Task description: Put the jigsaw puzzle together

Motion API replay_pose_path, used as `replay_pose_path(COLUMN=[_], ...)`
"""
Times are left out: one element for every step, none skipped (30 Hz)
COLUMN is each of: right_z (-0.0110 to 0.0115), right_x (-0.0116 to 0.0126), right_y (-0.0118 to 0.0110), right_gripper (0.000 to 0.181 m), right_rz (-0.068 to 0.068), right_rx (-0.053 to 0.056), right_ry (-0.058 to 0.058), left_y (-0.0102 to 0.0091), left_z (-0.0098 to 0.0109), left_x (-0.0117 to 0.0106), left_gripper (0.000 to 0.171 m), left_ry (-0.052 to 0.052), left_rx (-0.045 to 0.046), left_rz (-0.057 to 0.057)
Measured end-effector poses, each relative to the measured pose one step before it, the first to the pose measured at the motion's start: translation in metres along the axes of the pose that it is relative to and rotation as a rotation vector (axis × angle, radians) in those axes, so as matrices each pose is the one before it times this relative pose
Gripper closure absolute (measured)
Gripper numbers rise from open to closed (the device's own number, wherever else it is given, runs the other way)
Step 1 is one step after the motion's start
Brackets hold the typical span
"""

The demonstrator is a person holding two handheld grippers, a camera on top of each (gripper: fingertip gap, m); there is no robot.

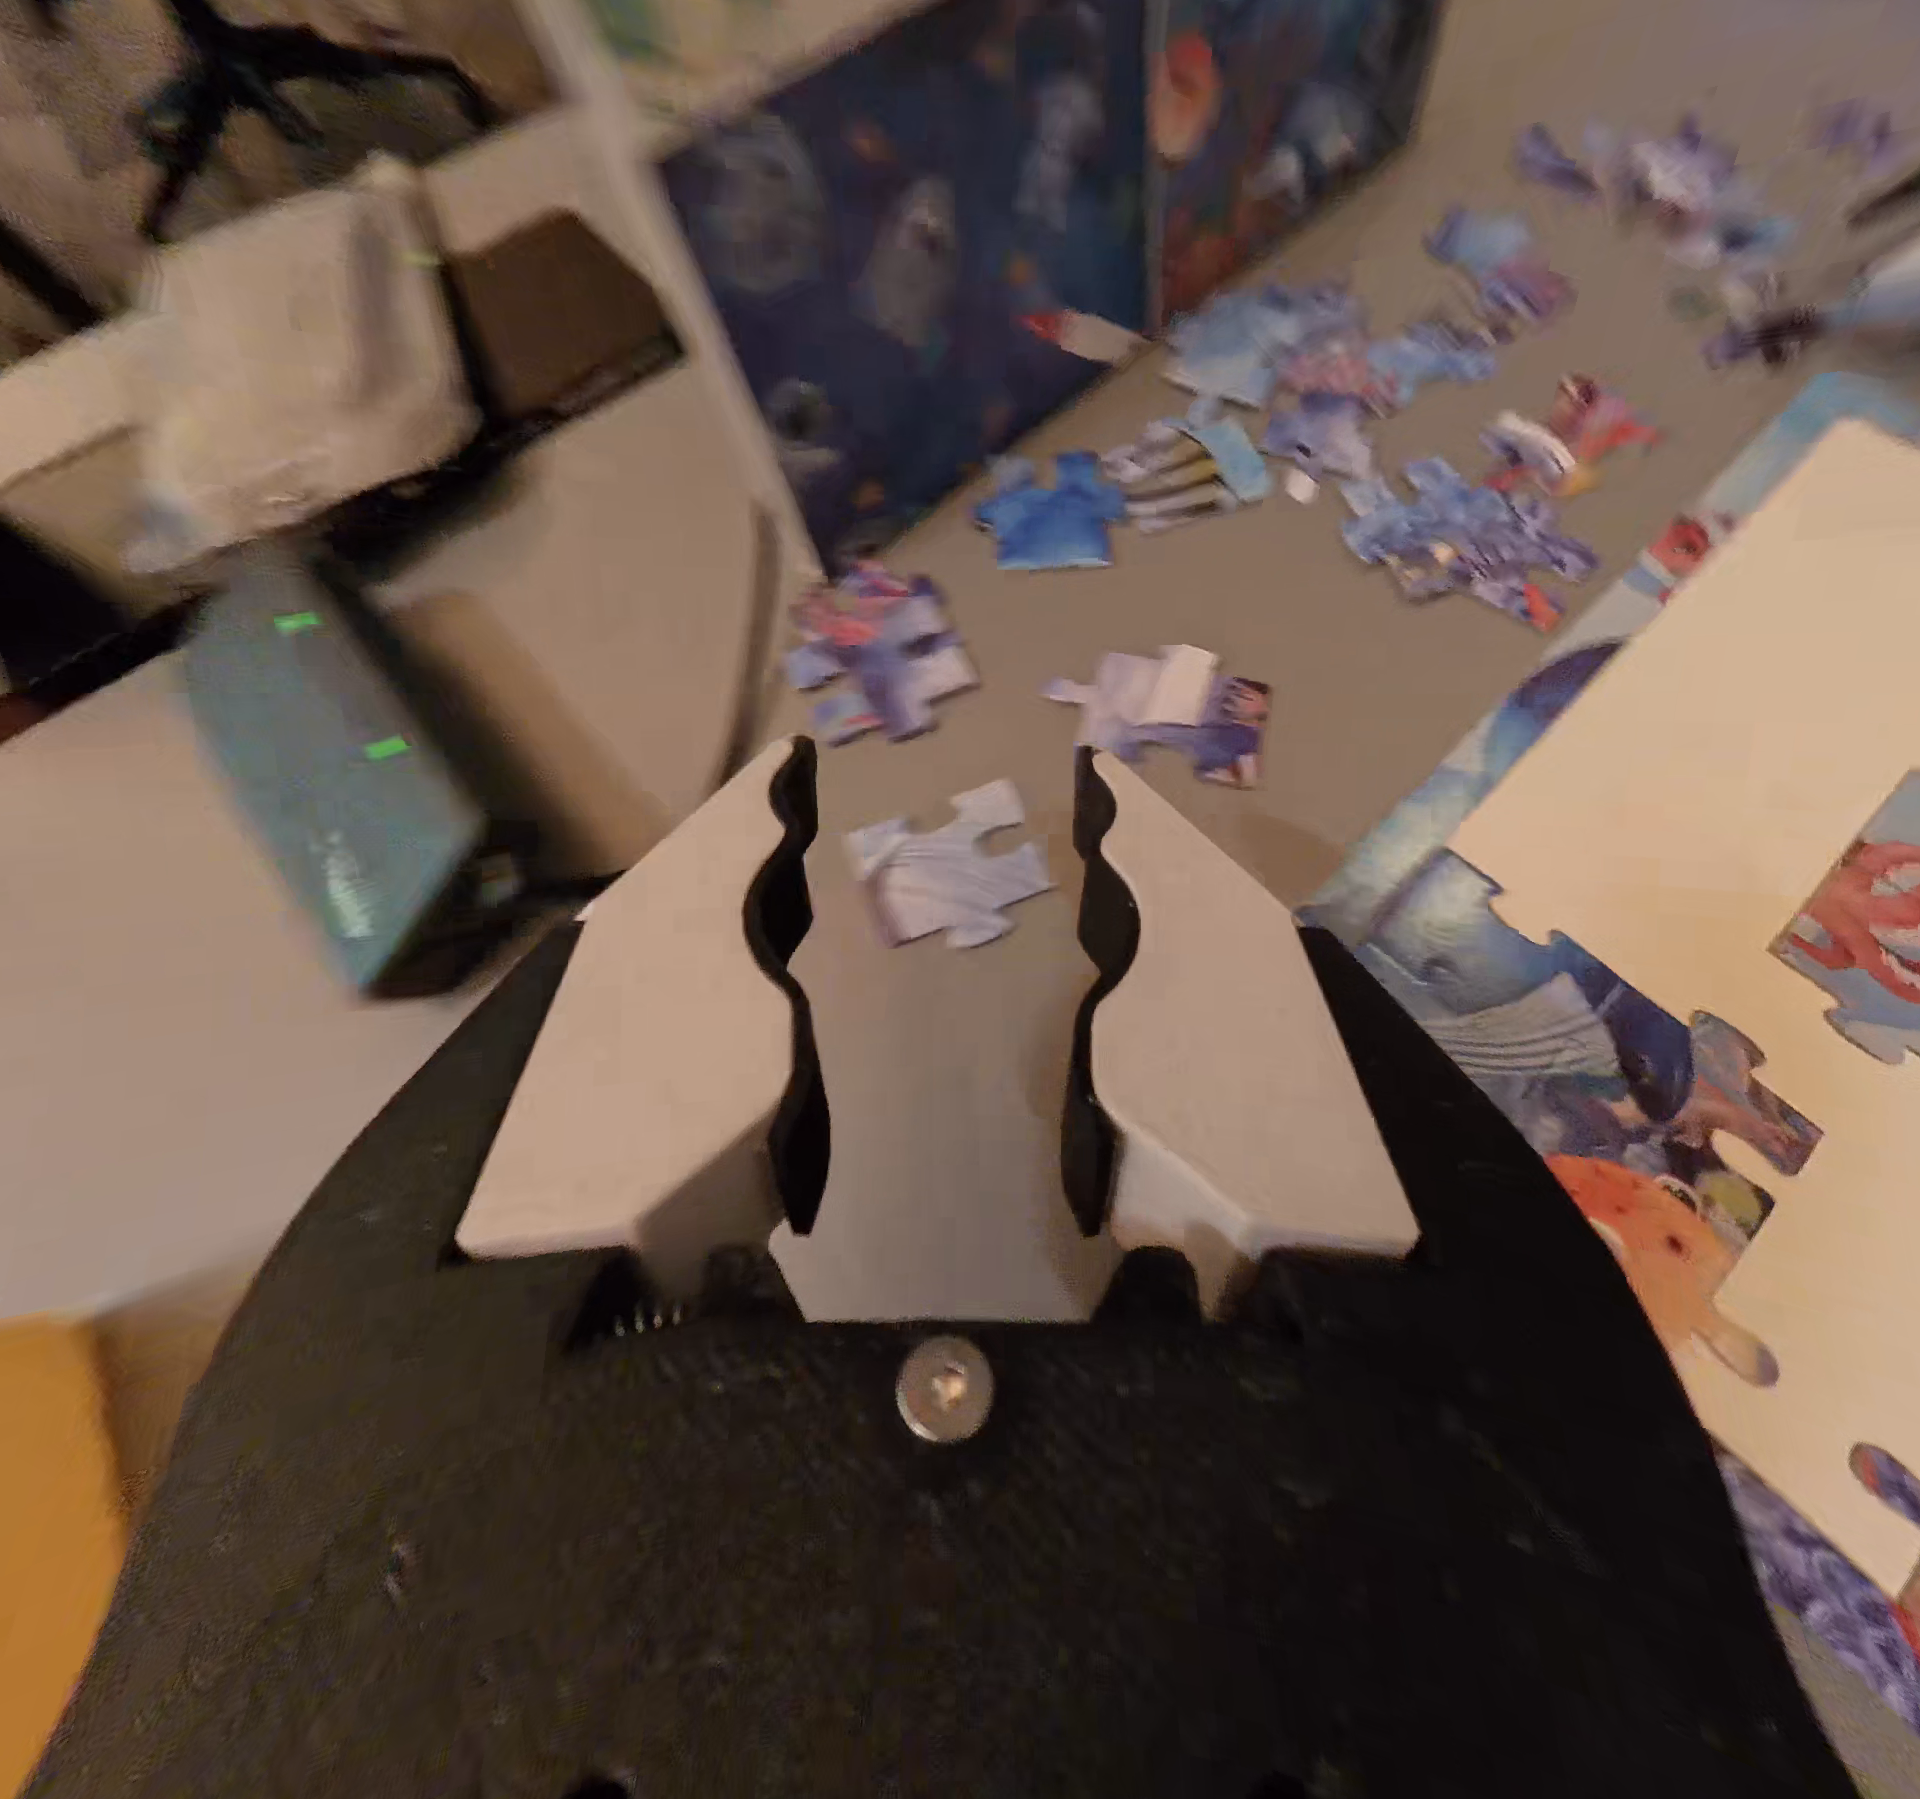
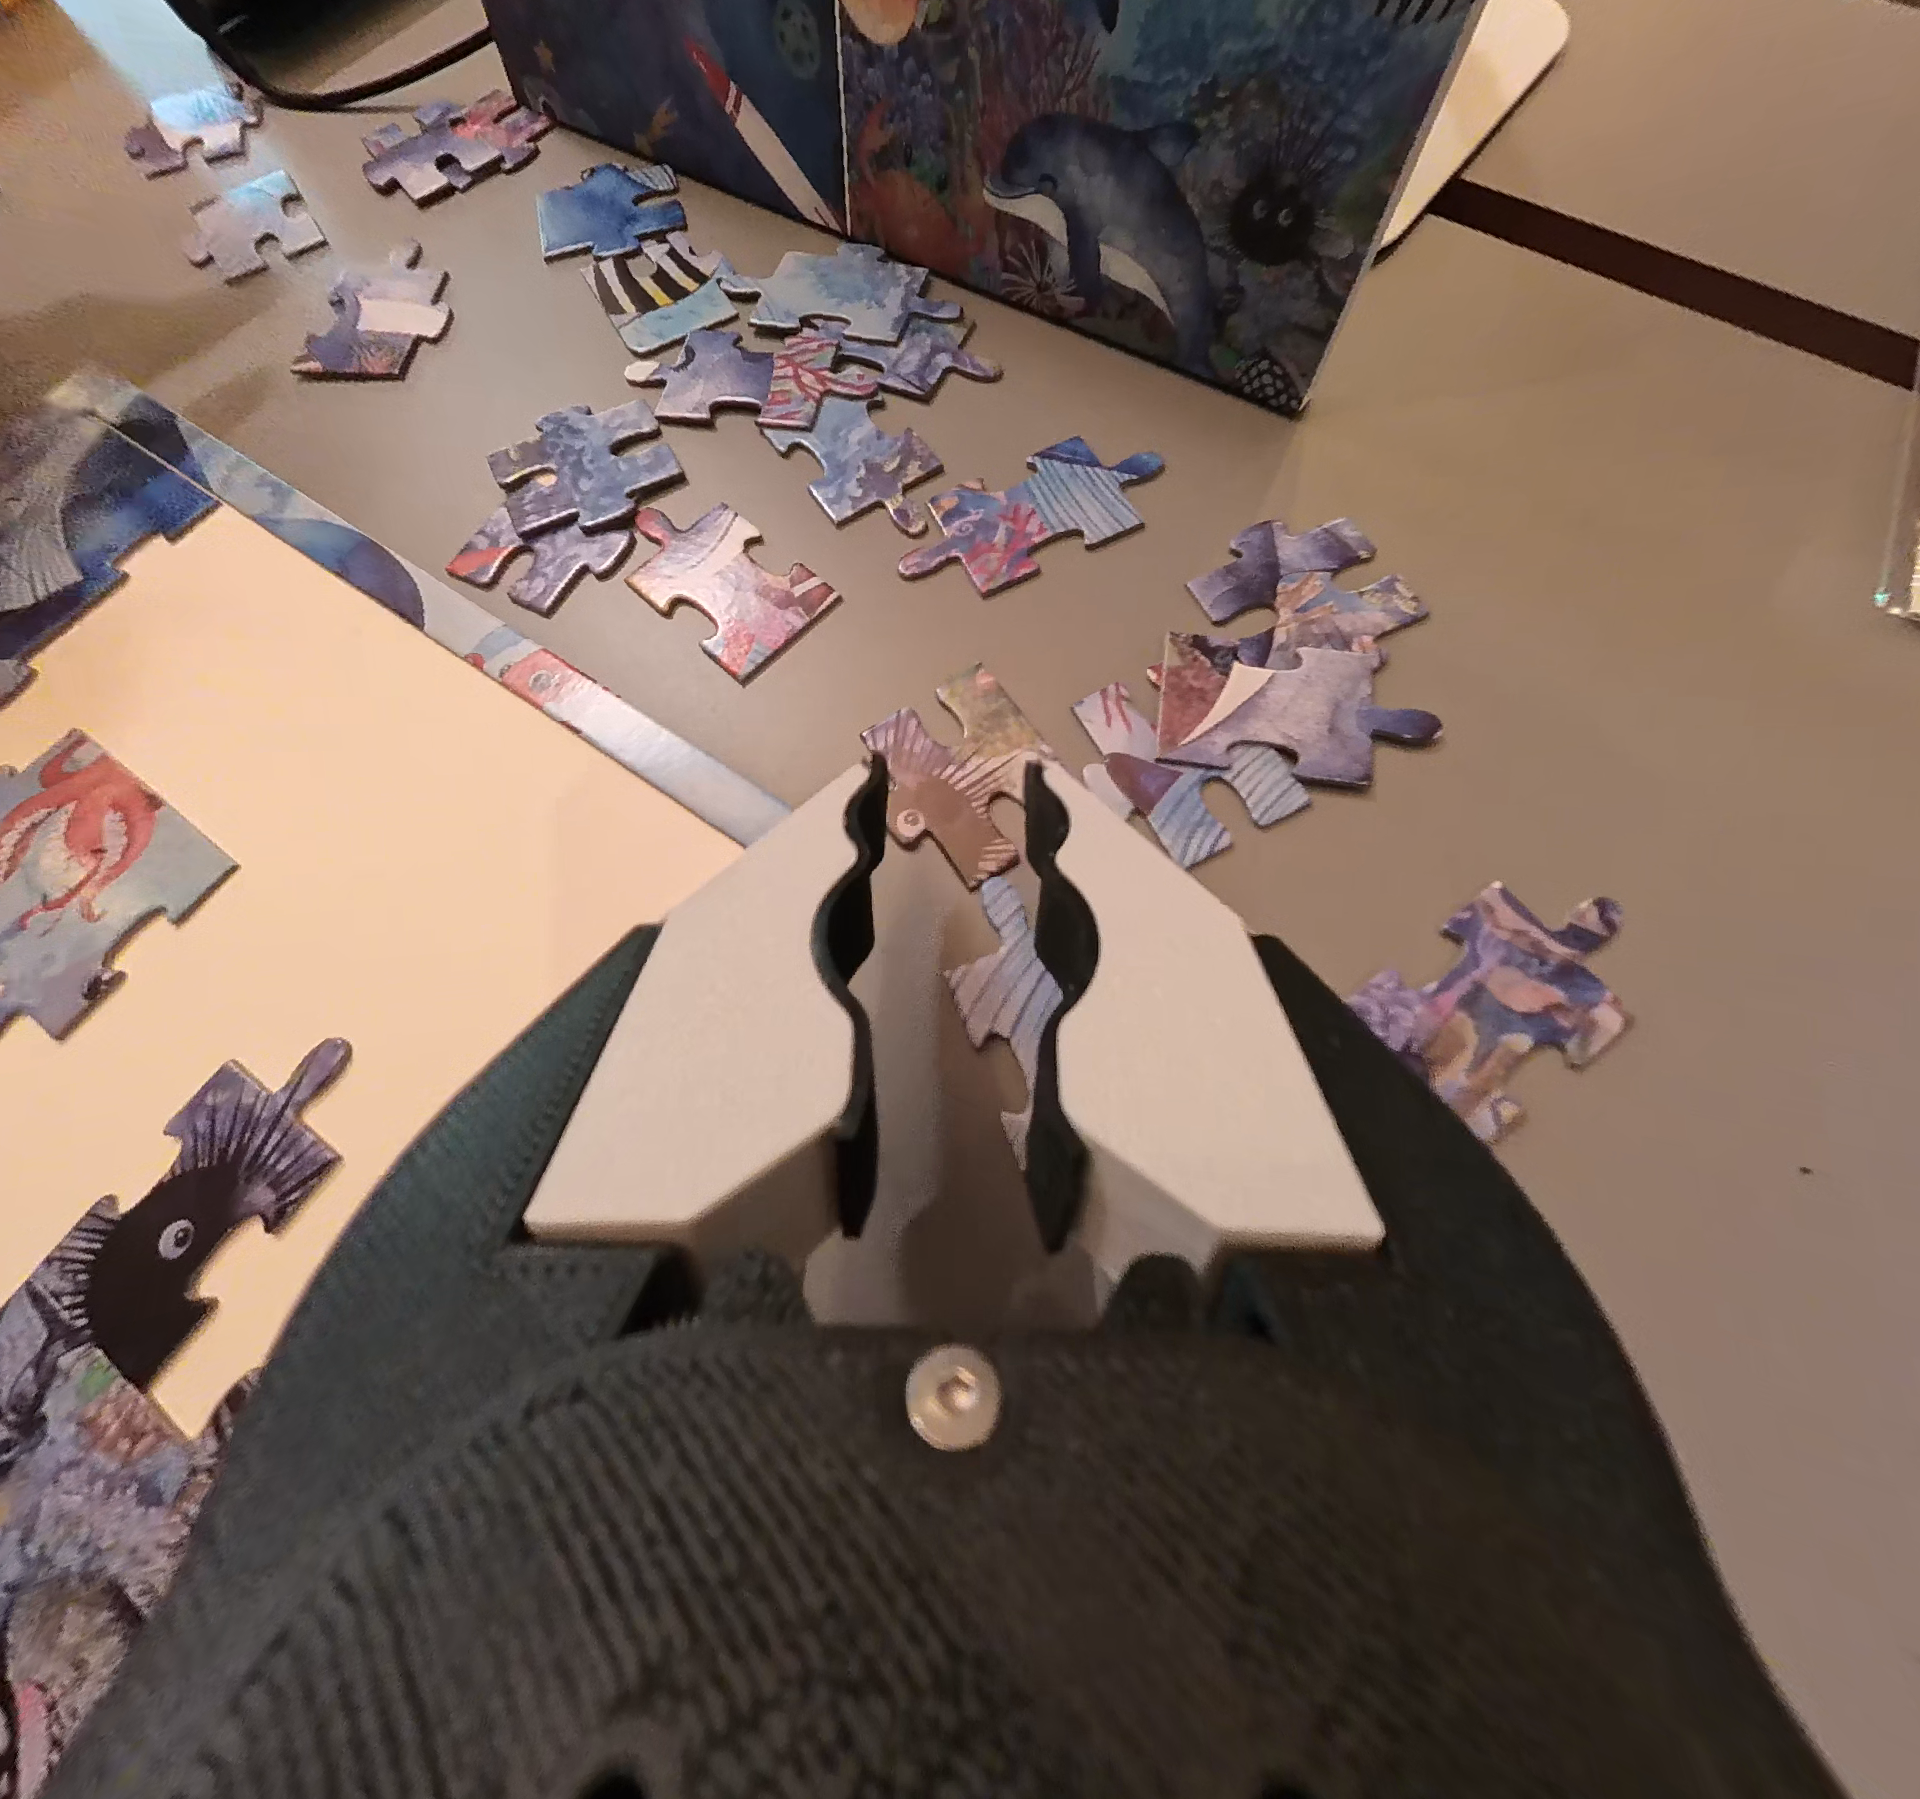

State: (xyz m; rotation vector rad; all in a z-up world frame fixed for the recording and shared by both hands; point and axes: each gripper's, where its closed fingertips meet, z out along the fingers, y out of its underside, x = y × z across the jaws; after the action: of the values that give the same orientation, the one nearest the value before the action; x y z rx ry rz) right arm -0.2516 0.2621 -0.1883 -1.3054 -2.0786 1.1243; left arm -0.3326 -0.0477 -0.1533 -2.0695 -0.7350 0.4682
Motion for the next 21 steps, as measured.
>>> replay_pose_path(right_z=[-0.00137, -0.00127, -0.00095, -0.00072, -0.00076, -0.00096, -0.00165, -0.00315, -0.00570, -0.00823, -0.00924, -0.00877, -0.00750, -0.00567, -0.00366, -0.00182, -0.00028, 0.00074, 0.00100, 0.00121, 0.00178], right_x=[0.00057, 0.00069, 0.00065, 0.00053, 0.00062, 0.00120, 0.00268, 0.00656, 0.01387, 0.02012, 0.02185, 0.01944, 0.01442, 0.00908, 0.00476, 0.00160, 0.00002, 0.00028, 0.00044, -0.00013, -0.00114], right_y=[-0.00130, -0.00117, -0.00088, -0.00073, -0.00070, -0.00058, -0.00031, 0.00078, 0.00216, 0.00195, 0.00060, -0.00046, -0.00130, -0.00193, -0.00218, -0.00187, -0.00051, 0.00104, 0.00148, 0.00130, 0.00135], right_gripper=[0.156, 0.156, 0.156, 0.156, 0.156, 0.156, 0.156, 0.154, 0.153, 0.153, 0.154, 0.156, 0.157, 0.156, 0.155, 0.152, 0.148, 0.146, 0.146, 0.146, 0.146], right_rz=[0.0041, 0.0029, 0.0020, 0.0013, -0.0003, -0.0030, -0.0076, -0.0197, -0.0385, -0.0510, -0.0439, -0.0206, 0.0099, 0.0359, 0.0506, 0.0523, 0.0424, 0.0267, 0.0112, 0.0024, 0.0010], right_rx=[0.0081, 0.0071, 0.0055, 0.0049, 0.0048, 0.0037, 0.0003, -0.0097, -0.0231, -0.0200, -0.0013, 0.0177, 0.0295, 0.0332, 0.0316, 0.0253, 0.0126, 0.0001, -0.0033, -0.0020, -0.0029], right_ry=[0.0000, 0.0006, 0.0009, 0.0006, 0.0014, 0.0045, 0.0123, 0.0340, 0.0775, 0.1127, 0.1159, 0.0901, 0.0508, 0.0131, -0.0125, -0.0260, -0.0271, -0.0167, -0.0063, -0.0027, -0.0045], left_y=[-0.00636, -0.00930, -0.01043, -0.00965, -0.00784, -0.00526, -0.00234, 0.00056, 0.00281, 0.00377, 0.00373, 0.00342, 0.00318, 0.00325, 0.00317, 0.00312, 0.00331, 0.00322, 0.00286, 0.00251, 0.00200], left_z=[-0.01472, -0.01385, -0.01247, -0.01027, -0.00753, -0.00461, -0.00160, 0.00073, 0.00249, 0.00350, 0.00386, 0.00387, 0.00399, 0.00406, 0.00391, 0.00381, 0.00372, 0.00350, 0.00320, 0.00301, 0.00277], left_x=[-0.01794, -0.01579, -0.01194, -0.00845, -0.00507, -0.00204, -0.00003, 0.00168, 0.00271, 0.00376, 0.00512, 0.00586, 0.00620, 0.00606, 0.00524, 0.00466, 0.00448, 0.00431, 0.00433, 0.00439, 0.00395], left_gripper=[0.127, 0.128, 0.130, 0.132, 0.134, 0.136, 0.137, 0.140, 0.141, 0.142, 0.144, 0.146, 0.147, 0.149, 0.150, 0.151, 0.151, 0.152, 0.152, 0.152, 0.152], left_ry=[-0.0401, -0.0303, -0.0156, -0.0062, 0.0018, 0.0067, 0.0086, 0.0087, 0.0069, 0.0051, 0.0084, 0.0098, 0.0109, 0.0113, 0.0080, 0.0067, 0.0097, 0.0119, 0.0137, 0.0150, 0.0128], left_rx=[0.04971, 0.05662, 0.06433, 0.06377, 0.05508, 0.03979, 0.02121, 0.00285, -0.01147, -0.01728, -0.01815, -0.01681, -0.01559, -0.01515, -0.01363, -0.01324, -0.01442, -0.01451, -0.01256, -0.01098, -0.00758], left_rz=[-0.0406, -0.0401, -0.0359, -0.0342, -0.0284, -0.0190, -0.0085, 0.0016, 0.0097, 0.0156, 0.0191, 0.0191, 0.0189, 0.0190, 0.0177, 0.0142, 0.0096, 0.0050, 0.0019, 0.0009, 0.0018])
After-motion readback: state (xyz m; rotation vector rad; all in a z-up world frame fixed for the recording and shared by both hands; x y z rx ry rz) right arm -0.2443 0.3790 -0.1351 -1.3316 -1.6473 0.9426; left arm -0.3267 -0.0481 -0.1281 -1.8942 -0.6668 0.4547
